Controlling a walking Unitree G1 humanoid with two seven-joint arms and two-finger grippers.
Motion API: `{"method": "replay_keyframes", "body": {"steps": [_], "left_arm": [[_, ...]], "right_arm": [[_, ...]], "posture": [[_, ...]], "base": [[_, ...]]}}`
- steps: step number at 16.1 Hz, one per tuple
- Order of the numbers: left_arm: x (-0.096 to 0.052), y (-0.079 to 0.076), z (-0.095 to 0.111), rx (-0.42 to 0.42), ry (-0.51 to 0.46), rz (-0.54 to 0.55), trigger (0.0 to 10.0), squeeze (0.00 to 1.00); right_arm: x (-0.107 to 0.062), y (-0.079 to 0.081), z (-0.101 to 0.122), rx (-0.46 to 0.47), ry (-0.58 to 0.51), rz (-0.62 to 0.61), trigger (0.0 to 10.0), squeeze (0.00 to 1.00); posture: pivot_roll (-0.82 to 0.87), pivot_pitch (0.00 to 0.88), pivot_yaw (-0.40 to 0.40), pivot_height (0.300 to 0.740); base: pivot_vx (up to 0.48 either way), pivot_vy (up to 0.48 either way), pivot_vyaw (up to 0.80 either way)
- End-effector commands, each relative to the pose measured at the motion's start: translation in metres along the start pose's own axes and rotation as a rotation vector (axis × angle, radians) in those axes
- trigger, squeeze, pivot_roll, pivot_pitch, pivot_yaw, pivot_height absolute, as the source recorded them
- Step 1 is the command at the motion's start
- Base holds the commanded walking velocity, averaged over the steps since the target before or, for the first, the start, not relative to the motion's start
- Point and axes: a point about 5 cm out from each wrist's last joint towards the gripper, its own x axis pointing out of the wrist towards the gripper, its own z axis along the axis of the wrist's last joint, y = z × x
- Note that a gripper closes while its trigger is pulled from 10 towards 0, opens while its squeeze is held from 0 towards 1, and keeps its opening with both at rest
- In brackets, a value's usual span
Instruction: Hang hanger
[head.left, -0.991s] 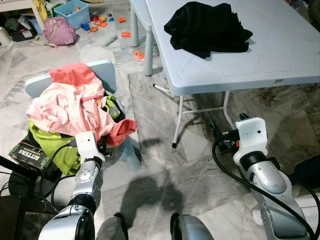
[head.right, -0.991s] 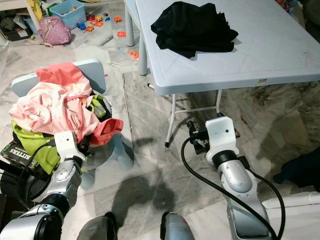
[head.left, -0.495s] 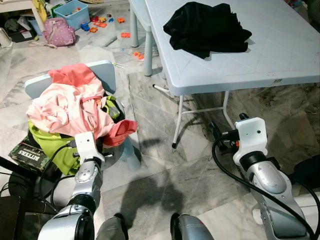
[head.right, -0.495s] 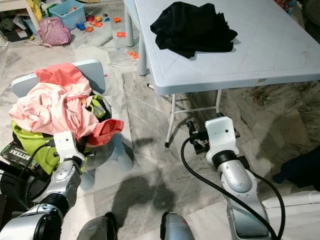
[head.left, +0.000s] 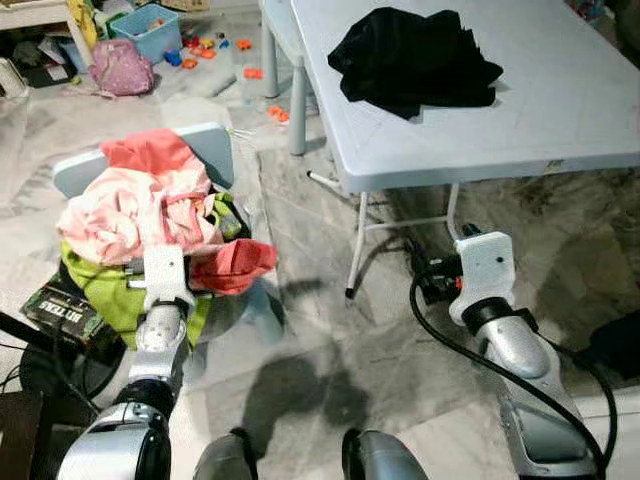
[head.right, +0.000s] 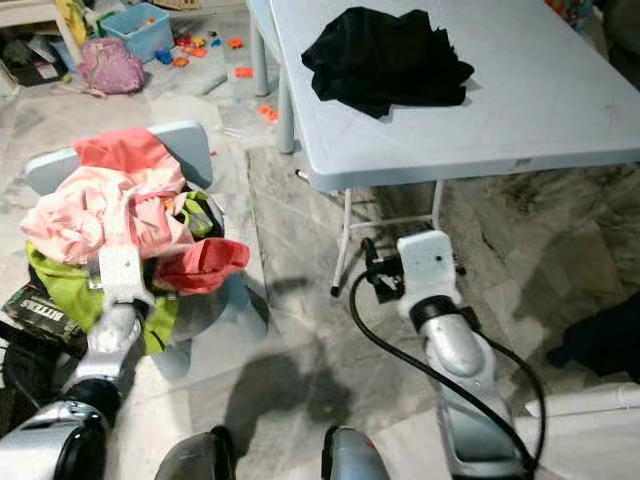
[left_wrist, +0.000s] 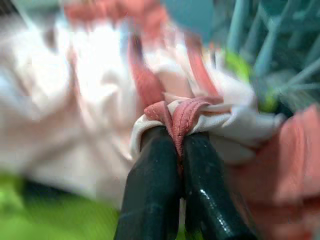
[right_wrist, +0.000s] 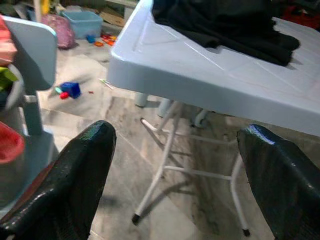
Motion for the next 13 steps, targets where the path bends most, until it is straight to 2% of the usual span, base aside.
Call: {"method": "replay_keyframes", "body": {"steps": [1,2,3,4,5,6,7,9,10,11,12,13], "left_arm": [[-0.001,-0.001,0.001,0.04,-0.016,-0.012,0.0,0.0],[-0.001,-0.001,0.005,0.067,-0.043,-0.026,0.0,0.0],[-0.003,0.008,0.018,0.164,-0.118,-0.008,0.0,0.0],[-0.004,0.013,0.029,0.193,-0.165,0.001,0.0,0.0],[-0.004,0.014,0.032,0.197,-0.177,0.003,0.0,0.0],[-0.006,0.014,0.038,0.215,-0.207,0.002,0.0,0.0],[-0.011,0.007,0.054,0.264,-0.279,-0.026,0.0,0.0],[-0.023,-0.013,0.085,0.239,-0.377,-0.06,3.8,0.0],[-0.024,-0.016,0.09,0.236,-0.392,-0.062,3.9,0.0],[-0.028,-0.025,0.102,0.255,-0.427,-0.08,5.0,0.0],[-0.03,-0.03,0.106,0.253,-0.436,-0.098,6.6,0.0],[-0.036,-0.038,0.114,0.248,-0.459,-0.134,10.0,0.0]], "right_arm": [[0.001,0.001,-0.001,0.004,-0.004,-0.003,10.0,0.0],[0.003,0.002,-0.002,0.017,-0.008,-0.007,10.0,0.0],[0.007,0.007,-0.006,0.068,-0.013,-0.037,10.0,0.0],[0.006,0.008,-0.011,0.103,-0.007,-0.059,10.0,0.0],[0.005,0.009,-0.012,0.112,-0.007,-0.063,10.0,0.0],[0.004,0.009,-0.015,0.139,-0.003,-0.075,10.0,0.0],[0.002,0.006,-0.022,0.204,0.009,-0.115,10.0,0.0],[0.003,0.001,-0.032,0.271,0.028,-0.168,10.0,0.0],[0.004,0.001,-0.032,0.279,0.028,-0.173,10.0,0.0],[0.009,0.001,-0.03,0.293,0.01,-0.187,10.0,0.0],[0.011,0.001,-0.027,0.291,-0.001,-0.19,10.0,0.0],[0.018,0.002,-0.02,0.294,-0.023,-0.19,10.0,0.0]], "posture": [[-0.1,0.096,-0.005,0.74],[-0.09,0.085,0.006,0.74],[-0.05,0.059,0.033,0.74],[-0.04,0.049,0.046,0.74],[-0.04,0.046,0.049,0.74],[-0.03,0.041,0.055,0.74],[-0.01,0.034,0.052,0.74],[0.02,0.035,0.053,0.74],[0.02,0.035,0.053,0.74],[0.03,0.042,0.076,0.74],[0.03,0.042,0.078,0.74],[0.03,0.043,0.085,0.74]], "base": [[0.0,0.0,0.0],[0.0,0.0,0.0],[0.0,0.0,0.0],[0.0,0.0,0.0],[0.0,0.0,0.0],[0.0,0.0,0.0],[0.0,0.0,0.0],[0.0,0.0,0.0],[0.0,0.0,0.0],[0.0,0.0,0.0],[0.0,0.0,0.0],[0.0,0.0,0.0]]}}
